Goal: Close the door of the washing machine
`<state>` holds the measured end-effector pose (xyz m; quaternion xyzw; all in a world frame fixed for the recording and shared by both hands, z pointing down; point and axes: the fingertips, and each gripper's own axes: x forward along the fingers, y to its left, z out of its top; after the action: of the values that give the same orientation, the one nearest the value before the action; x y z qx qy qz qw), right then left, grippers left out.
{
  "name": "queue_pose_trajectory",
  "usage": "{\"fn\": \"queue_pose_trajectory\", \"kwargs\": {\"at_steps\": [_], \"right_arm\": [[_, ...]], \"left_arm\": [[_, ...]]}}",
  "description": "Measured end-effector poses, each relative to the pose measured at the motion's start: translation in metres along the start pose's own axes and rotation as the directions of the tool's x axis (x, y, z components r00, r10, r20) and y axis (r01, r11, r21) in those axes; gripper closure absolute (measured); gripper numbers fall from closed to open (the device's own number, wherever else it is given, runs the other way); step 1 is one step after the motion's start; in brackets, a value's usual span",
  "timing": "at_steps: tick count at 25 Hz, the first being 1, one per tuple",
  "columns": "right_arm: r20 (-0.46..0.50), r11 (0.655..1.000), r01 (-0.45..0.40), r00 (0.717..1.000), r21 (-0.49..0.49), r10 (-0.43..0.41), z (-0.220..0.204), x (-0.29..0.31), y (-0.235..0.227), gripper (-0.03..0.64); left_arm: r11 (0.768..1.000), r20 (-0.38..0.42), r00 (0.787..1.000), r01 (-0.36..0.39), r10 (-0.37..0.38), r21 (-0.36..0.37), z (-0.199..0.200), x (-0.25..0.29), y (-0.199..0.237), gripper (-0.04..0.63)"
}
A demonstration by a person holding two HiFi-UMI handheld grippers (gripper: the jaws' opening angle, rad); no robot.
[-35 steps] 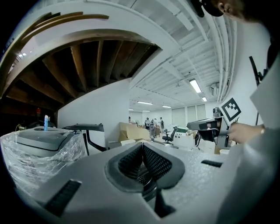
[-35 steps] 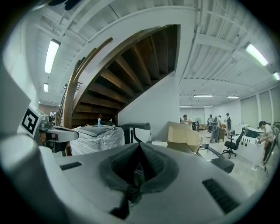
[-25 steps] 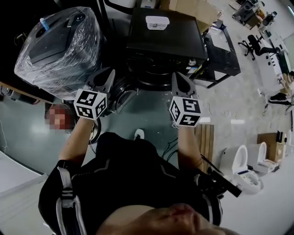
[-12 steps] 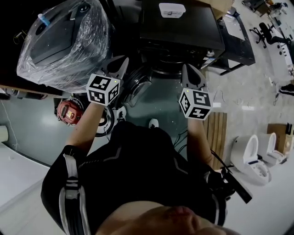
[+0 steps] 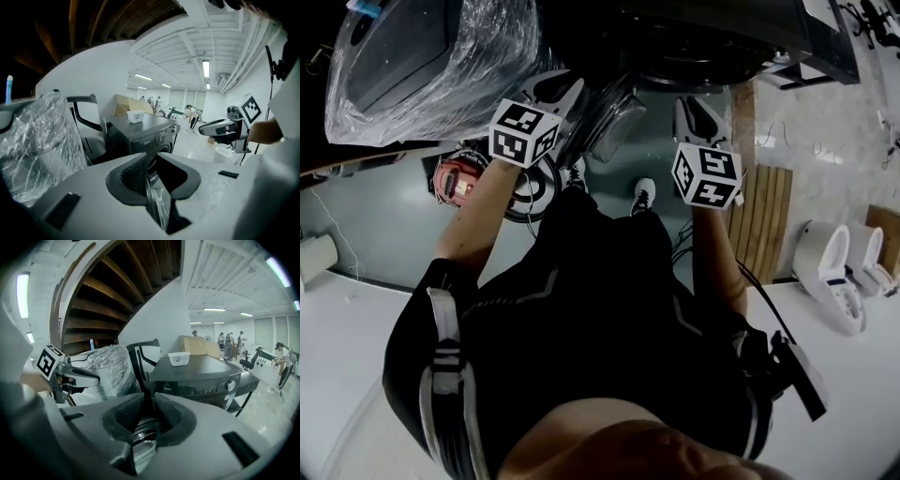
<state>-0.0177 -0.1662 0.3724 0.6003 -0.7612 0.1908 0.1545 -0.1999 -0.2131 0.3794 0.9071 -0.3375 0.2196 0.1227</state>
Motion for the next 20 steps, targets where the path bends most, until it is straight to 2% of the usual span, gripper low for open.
{"fn": "queue_pose_trajectory", "kwargs": {"at_steps": [6,10,16,20], "right_arm": [[-0.106,0.996,-0.027,0.994,0.082,0.035,-0.063,0.035,0.041,0.518],[-0.156,0.988,-0.022,0.987,0.156,0.046,-0.105,0.053,0.062,0.506],[-0.258,0.958,-0.013,0.962,0.286,0.090,-0.176,0.078,0.105,0.472],[-0.312,0.954,-0.016,0.943,0.299,0.114,-0.214,0.094,0.140,0.459]], "left_arm": [[0.995,-0.154,0.983,0.101,-0.099,0.005,-0.061,0.031,0.004,0.507],[0.989,-0.215,0.967,0.145,-0.137,0.022,-0.095,0.051,0.007,0.497],[0.973,-0.331,0.919,0.231,-0.215,0.008,-0.148,0.076,0.004,0.480],[0.963,-0.393,0.888,0.268,-0.238,0.023,-0.174,0.089,0.005,0.468]]}}
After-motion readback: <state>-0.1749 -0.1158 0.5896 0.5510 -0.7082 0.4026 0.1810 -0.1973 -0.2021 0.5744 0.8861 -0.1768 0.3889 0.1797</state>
